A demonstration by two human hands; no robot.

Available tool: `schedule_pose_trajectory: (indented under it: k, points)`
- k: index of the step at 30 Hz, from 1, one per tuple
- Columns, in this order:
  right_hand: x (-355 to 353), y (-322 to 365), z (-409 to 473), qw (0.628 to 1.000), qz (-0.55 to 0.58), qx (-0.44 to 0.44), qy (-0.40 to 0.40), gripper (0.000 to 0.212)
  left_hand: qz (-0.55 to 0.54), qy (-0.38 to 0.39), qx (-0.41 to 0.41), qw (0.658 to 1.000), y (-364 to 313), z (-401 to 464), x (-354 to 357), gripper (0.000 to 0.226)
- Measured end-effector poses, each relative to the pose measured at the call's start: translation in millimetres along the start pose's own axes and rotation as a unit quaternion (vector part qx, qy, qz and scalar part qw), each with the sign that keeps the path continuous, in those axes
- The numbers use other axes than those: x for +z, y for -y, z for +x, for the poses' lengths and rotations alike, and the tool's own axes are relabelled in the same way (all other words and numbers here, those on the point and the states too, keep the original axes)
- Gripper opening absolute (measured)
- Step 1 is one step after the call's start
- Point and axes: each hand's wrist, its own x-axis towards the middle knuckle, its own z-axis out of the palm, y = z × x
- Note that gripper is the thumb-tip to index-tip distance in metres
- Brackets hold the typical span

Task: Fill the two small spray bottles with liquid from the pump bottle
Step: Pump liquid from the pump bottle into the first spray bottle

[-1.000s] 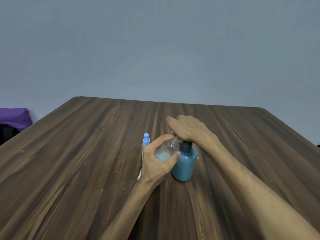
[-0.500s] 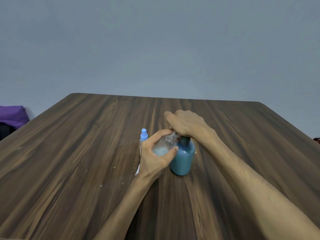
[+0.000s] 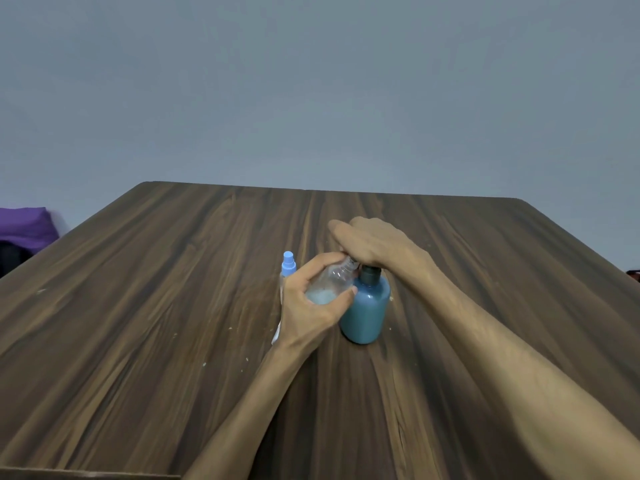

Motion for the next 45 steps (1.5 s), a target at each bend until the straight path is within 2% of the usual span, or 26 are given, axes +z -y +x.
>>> schedule_pose_trajectory:
  k: [2,5,9,13,17,21,25,29,33,36,40,45]
  points:
    - [-0.5,0.4,-0.1,1.0,-0.011,0.001,0.009,0.049,0.002,-0.001,-0.005,1.0,-0.1,-0.7,-0.6,0.045]
    - [-3.0,-0.4,2.1,1.0,0.006,-0.009,-0.02,0.055,0.003,-0.005,0.003,1.0,0.5,-1.0,-1.1,0.043]
    - [1.1,1.0,2.3,1.0,-0.016,0.0,0.012,0.049,-0.002,0.001,-0.007,1.0,1.7,-0.5,0.2,0.041]
    - [-2.7,-0.4,4.8,1.0,0.013,-0.011,-0.015,0.056,0.009,-0.008,0.011,1.0,7.1,0.1,-2.1,0.038]
    - [2.5,-1.6,3.3,1.0,-0.014,-0.006,0.004,0.05,0.015,-0.001,0.01,1.0,5.9,0.6,-1.5,0.038]
    - [-1.5,-1.6,5.3,1.0,-0.004,-0.015,-0.025,0.053,0.013,-0.011,0.022,1.0,8.2,0.0,-2.0,0.037]
    - [1.3,-1.2,3.5,1.0,-0.024,-0.01,0.0,0.048,0.009,-0.004,0.014,1.0,5.3,1.1,0.0,0.038]
    - [-0.3,-2.8,6.1,1.0,0.002,-0.017,-0.016,0.054,0.013,-0.011,0.024,1.0,7.0,1.5,-0.6,0.038]
    - [2.0,-1.0,3.3,1.0,-0.021,-0.005,0.001,0.047,0.011,-0.004,0.014,1.0,3.2,0.8,-0.4,0.039]
    - [-0.3,-2.0,4.2,1.0,0.007,-0.015,-0.019,0.054,0.011,-0.007,0.025,1.0,5.1,1.0,-1.6,0.039]
    - [4.4,-0.6,4.4,1.0,0.0,-0.003,0.01,0.05,0.008,-0.002,0.016,1.0,0.0,1.0,-1.6,0.042]
    - [-0.3,-1.8,2.2,0.998,0.056,-0.002,-0.003,0.062,0.006,-0.006,0.026,1.0,-2.4,1.5,-1.5,0.047]
